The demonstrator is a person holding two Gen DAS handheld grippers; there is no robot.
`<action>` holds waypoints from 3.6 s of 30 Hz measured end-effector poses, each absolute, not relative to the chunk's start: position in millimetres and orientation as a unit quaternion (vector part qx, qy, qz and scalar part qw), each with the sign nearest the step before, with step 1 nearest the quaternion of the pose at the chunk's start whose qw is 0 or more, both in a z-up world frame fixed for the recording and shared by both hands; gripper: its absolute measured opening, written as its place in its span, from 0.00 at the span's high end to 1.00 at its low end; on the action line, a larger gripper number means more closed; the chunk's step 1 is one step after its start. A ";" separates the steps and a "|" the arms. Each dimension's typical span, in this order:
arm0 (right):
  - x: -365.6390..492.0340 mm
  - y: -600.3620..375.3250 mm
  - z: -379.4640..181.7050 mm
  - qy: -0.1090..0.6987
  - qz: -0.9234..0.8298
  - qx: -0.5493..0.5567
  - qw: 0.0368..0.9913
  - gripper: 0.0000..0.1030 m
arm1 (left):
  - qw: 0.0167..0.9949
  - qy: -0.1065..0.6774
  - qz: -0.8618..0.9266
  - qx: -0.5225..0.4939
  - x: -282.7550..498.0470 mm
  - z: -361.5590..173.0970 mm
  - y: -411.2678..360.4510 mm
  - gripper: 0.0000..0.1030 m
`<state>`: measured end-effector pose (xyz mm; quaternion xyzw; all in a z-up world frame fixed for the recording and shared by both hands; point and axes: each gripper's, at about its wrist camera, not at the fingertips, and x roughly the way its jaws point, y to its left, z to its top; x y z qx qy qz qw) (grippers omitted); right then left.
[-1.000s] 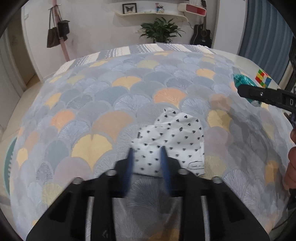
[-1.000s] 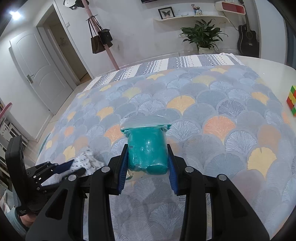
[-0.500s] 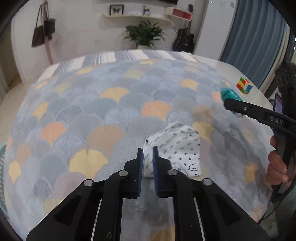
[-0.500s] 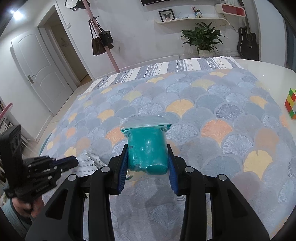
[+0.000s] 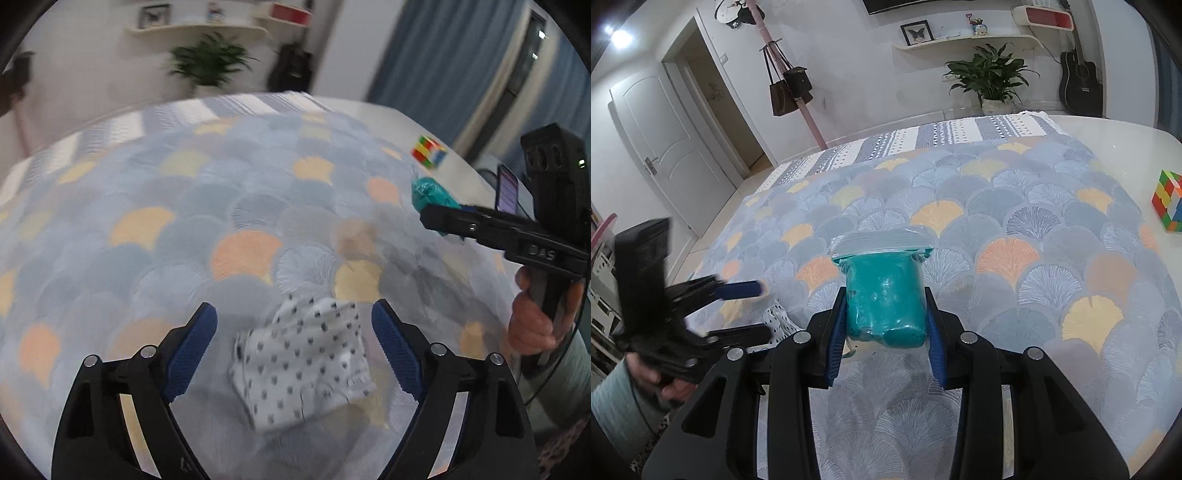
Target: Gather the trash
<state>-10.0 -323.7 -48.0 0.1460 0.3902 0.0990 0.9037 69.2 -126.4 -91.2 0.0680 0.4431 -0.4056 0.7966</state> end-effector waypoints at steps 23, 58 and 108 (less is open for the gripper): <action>-16.3 -318.2 -61.1 0.398 0.108 0.147 0.899 0.66 | 0.736 0.506 -0.449 0.007 -10.2 -103.0 -67.7 0.31; -3.1 -239.6 -56.3 0.407 0.139 0.081 0.899 0.66 | 0.907 0.381 -0.181 -0.012 -11.0 -69.0 1.2 0.93; 72.5 -2.2 52.4 0.315 0.265 -0.022 0.911 0.66 | 0.934 0.322 0.062 -0.141 28.6 2.3 254.6 0.97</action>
